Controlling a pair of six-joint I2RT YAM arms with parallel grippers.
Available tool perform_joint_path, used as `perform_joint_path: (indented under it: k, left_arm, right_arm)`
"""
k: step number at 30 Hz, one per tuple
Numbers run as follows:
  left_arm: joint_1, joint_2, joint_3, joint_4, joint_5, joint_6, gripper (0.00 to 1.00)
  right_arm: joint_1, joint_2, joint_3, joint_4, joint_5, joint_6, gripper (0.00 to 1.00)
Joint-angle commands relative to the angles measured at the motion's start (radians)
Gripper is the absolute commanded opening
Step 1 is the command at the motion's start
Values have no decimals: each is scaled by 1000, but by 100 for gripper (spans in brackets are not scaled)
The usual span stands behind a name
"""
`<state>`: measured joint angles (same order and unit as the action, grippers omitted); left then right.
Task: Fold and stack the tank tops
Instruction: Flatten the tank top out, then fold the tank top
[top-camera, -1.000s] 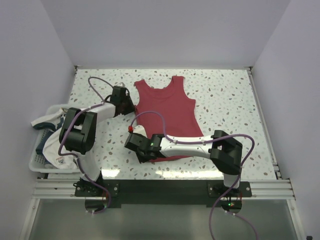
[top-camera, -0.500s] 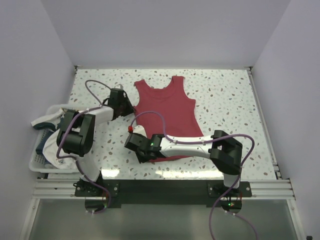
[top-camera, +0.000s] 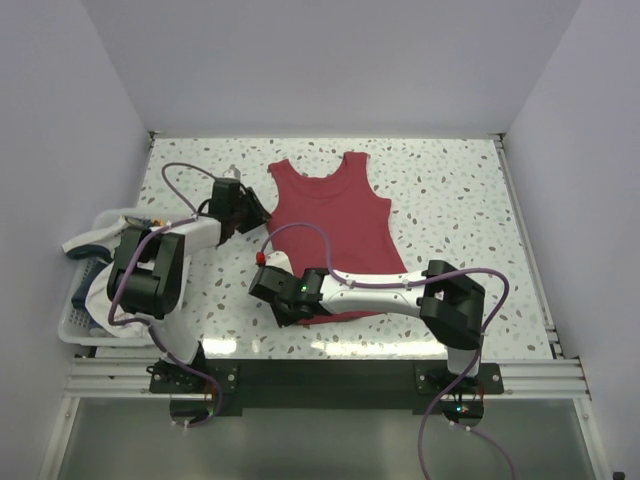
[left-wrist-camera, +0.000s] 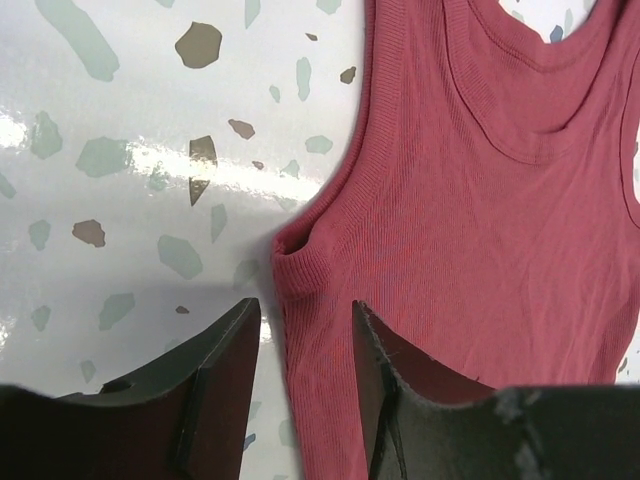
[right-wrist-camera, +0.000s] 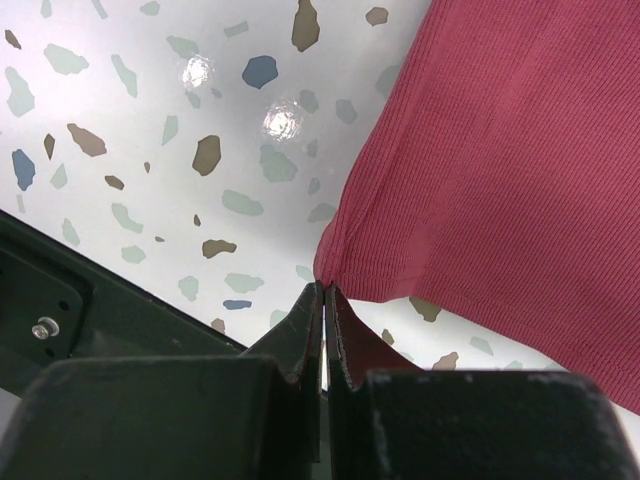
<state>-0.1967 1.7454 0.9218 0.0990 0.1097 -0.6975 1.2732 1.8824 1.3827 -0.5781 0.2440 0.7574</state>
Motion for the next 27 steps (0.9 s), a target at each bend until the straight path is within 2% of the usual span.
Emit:
perform_joint_path:
  k: [1,9,13,14,16,18,27]
  left_arm:
    - [8,34,26,51,18,-13,46]
    - [8,106,69,25,-5,-11,33]
    - [8,112,81,4,-21,-17,16]
    - [8,111,84,-7,-31,-17,8]
    - [8,92,86,-30,-73,-19,3]
    - [9,66,81,-41,-106,-23,0]
    - [26,6,135,-183,-251,-25,0]
  right_arm:
    - [-3,-6,12,6,3,10,0]
    - [-3,-5,24,-2,6,3,0]
    - [0,1,27,7,-12,2,0]
    - [0,3,27,14,-20,2,0]
    - [8,12,38,18,-40,3,0]
    - [18,26,53,20,-52,3,0]
    - [28,101,167,35,-143,-1,0]
